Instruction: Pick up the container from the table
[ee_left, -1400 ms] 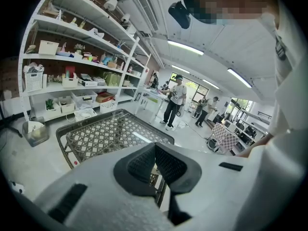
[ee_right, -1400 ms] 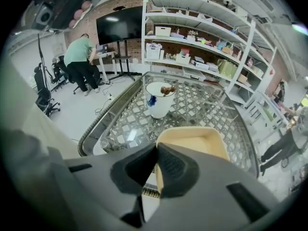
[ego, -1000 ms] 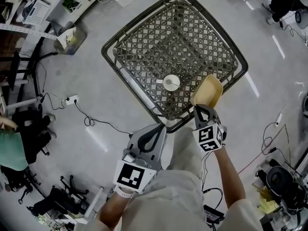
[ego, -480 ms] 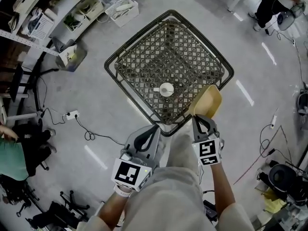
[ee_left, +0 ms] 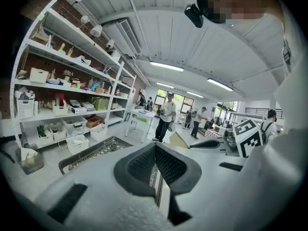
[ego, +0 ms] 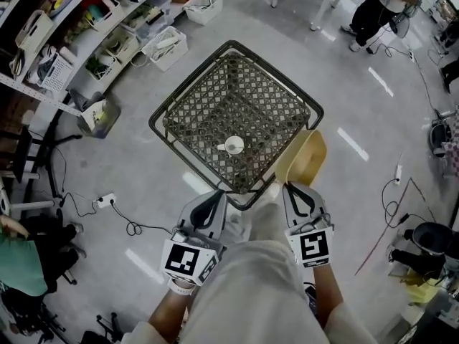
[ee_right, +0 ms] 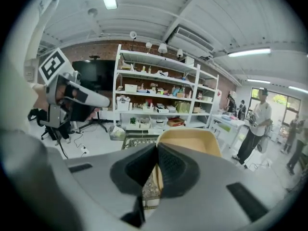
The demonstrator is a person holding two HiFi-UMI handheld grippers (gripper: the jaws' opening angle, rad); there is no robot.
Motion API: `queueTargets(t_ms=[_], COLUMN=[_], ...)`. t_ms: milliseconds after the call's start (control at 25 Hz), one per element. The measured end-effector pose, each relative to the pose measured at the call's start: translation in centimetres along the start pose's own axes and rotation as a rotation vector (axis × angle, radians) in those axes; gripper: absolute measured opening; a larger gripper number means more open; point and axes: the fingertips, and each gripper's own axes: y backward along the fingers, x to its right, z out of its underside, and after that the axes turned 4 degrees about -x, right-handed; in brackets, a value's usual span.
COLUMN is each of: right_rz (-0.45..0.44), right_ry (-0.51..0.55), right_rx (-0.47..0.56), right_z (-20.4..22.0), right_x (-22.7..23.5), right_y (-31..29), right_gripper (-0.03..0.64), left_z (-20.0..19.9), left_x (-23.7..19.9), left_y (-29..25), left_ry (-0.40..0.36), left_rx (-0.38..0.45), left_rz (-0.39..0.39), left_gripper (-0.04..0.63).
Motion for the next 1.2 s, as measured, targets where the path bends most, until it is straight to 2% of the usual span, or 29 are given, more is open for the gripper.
queueTargets(t_ms=[280, 560, 880, 1200], right_rz=[0.057, 0.116, 0.177, 0.199], right_ry=[0.010, -0.069, -0.127, -0.096], right_rx=[0.164, 0.303, 0.331, 0.292], right_z=[-5.8, -8.5, -7.0, -5.3], right_x=[0.4, 1.3, 2.7, 3.0], right_y=[5.0, 8.8, 11.2, 10.8], right_gripper=[0.023, 0.024, 0.025, 0.025], left_z=[-2.6, -3.9, -5.1, -5.4], left_x=[1.0, 2.6, 3.8, 3.4], left_y=[1.3, 1.4, 1.1, 1.4], left_ry=[-0.034, -0.050, -0.081, -0.085], left_rx=[0.067, 0.108, 0.129, 0.122], left_rz=[0.014, 0.055, 0.080, 0.074], left_gripper=[0.023, 0.023, 0.023, 0.023])
